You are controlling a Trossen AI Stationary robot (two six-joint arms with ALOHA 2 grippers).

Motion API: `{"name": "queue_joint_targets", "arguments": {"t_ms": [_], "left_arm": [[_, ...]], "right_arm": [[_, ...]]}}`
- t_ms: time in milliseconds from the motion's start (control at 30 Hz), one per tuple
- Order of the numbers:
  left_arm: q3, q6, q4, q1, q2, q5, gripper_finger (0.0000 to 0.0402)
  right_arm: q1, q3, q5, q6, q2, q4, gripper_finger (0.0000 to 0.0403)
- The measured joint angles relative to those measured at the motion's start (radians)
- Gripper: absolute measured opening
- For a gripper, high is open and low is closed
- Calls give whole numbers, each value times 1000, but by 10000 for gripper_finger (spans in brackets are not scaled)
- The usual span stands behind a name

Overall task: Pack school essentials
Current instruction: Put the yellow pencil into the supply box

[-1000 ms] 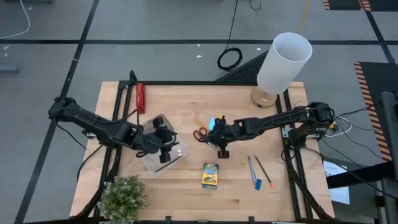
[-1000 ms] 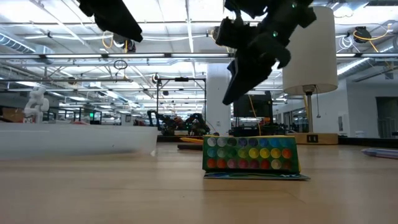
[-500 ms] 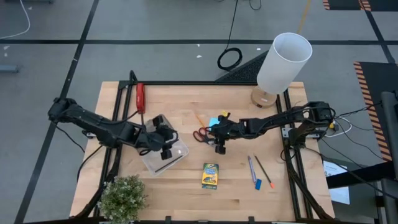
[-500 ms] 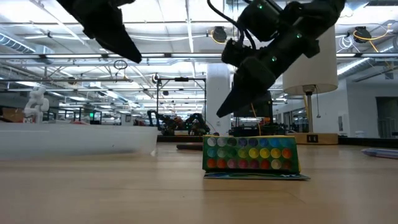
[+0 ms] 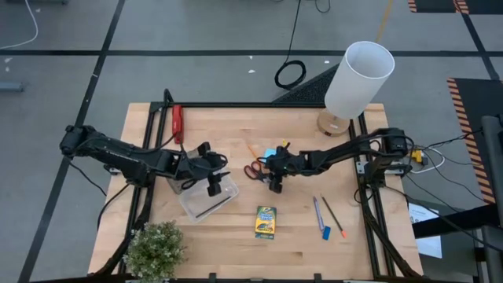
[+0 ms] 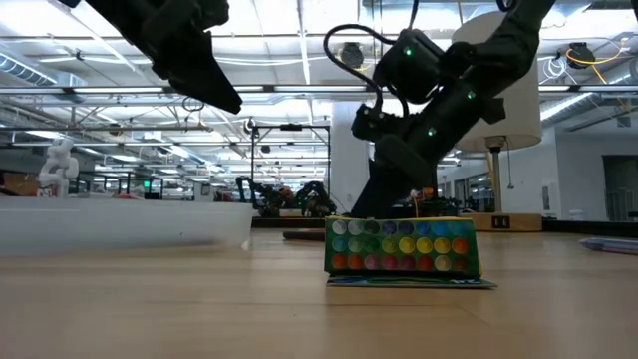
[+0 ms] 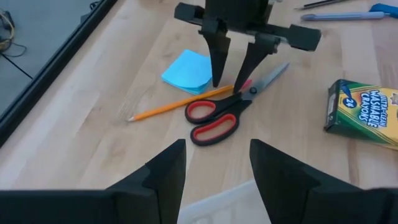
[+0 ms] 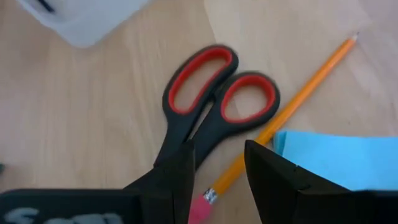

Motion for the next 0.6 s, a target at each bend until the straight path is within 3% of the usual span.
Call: {"name": "queue_joint_targets", "arguments": {"t_ms": [600], "left_arm": [[0, -18, -4, -2, 0, 8, 182]], "right_arm": [[1, 1, 48, 26, -2, -37, 132]]}}
